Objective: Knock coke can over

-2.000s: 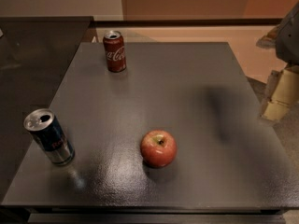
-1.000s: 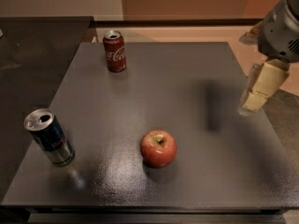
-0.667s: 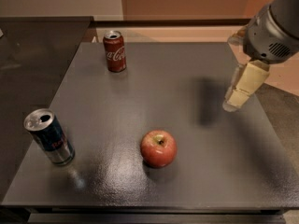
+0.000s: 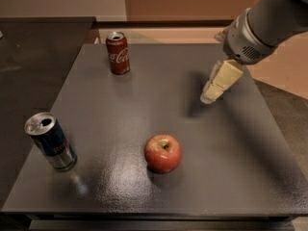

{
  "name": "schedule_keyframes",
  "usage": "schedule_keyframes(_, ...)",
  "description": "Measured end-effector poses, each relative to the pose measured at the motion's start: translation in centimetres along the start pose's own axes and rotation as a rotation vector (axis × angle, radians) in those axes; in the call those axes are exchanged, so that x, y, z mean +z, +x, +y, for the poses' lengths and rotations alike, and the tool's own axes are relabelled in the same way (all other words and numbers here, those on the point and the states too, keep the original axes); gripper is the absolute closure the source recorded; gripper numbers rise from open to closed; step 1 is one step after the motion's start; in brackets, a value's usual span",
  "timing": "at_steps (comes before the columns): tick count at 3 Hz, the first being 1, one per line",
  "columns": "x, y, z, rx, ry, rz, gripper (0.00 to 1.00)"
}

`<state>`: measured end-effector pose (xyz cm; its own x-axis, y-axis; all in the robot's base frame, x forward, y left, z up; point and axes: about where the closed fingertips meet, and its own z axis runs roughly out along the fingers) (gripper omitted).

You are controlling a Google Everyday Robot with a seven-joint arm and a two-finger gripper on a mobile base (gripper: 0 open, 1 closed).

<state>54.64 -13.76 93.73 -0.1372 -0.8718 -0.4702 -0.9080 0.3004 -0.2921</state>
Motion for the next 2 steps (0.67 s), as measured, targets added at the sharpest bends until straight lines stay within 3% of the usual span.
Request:
schedule_keyframes(1,4.1,-5.1,-1.9,0.076,-0.009,-0.104,0.00)
schedule_keyframes(2,5.9,-6.9,-2.8,0.114,-0.029,-0.116,0.00)
